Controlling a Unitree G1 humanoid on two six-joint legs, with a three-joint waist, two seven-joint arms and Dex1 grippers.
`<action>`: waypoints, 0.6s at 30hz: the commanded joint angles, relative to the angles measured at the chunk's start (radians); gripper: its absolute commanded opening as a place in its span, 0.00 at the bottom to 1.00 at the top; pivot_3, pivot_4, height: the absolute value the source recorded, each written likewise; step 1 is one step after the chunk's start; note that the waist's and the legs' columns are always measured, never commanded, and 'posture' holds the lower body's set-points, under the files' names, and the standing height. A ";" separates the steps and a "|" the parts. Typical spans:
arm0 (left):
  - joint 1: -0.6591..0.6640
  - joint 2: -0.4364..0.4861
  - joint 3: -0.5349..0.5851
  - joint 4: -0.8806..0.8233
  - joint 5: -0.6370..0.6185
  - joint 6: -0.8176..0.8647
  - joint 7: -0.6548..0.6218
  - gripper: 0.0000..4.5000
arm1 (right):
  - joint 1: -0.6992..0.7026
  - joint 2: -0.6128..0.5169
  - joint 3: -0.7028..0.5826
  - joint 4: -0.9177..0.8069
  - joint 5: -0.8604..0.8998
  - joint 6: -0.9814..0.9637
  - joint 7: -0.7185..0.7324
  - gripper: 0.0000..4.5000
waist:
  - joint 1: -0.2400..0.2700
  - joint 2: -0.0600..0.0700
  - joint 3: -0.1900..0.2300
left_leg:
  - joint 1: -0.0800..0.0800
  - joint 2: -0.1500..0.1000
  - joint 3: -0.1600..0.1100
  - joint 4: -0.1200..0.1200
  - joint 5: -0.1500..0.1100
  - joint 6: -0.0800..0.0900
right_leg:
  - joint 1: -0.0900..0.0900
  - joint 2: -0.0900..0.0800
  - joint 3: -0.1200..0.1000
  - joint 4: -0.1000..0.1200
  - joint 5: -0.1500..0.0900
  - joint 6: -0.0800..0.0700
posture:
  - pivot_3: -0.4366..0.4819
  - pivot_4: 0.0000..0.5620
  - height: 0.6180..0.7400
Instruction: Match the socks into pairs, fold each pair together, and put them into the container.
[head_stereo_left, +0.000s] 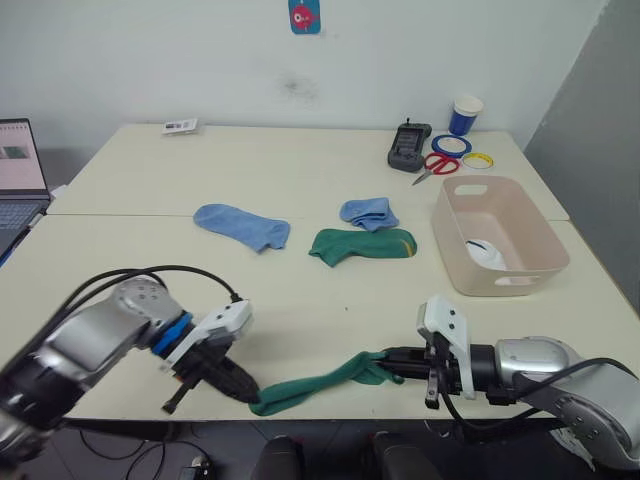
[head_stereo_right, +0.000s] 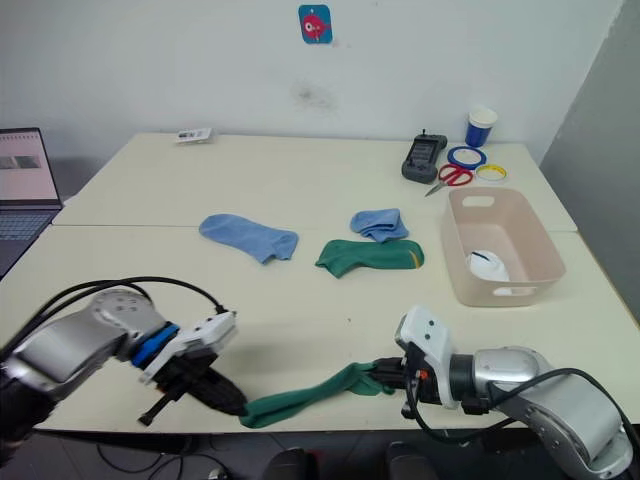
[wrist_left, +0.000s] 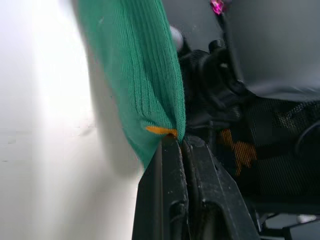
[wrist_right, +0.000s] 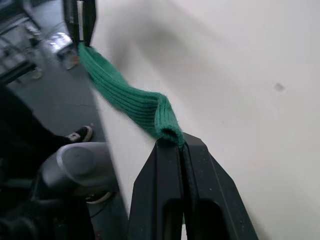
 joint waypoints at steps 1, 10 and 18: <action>-0.098 -0.108 -0.035 0.154 0.104 0.012 0.030 0.00 | -0.027 0.021 0.006 0.048 -0.041 0.019 -0.071 0.01 | 0.000 -0.001 0.000 | 0.000 0.000 0.000 0.000 0.000 0.000 | -0.001 0.001 0.000 0.000 0.000 0.000 | 0.48 0.27 0.93; -0.326 -0.363 -0.060 0.532 0.311 -0.107 0.083 0.00 | -0.078 0.039 0.041 0.195 -0.200 -0.074 -0.141 0.01 | -0.003 -0.002 0.001 | -0.004 0.000 -0.001 0.000 0.000 0.000 | -0.005 0.004 0.001 0.001 0.000 0.000 | 0.48 0.27 0.93; -0.359 -0.427 0.060 0.661 0.382 -0.313 0.241 0.27 | -0.043 0.026 -0.004 0.161 -0.300 -0.181 -0.181 0.46 | 0.003 0.000 0.000 | -0.008 0.000 -0.002 0.001 0.000 0.000 | -0.008 0.003 0.000 0.002 0.002 0.002 | 0.48 0.27 0.93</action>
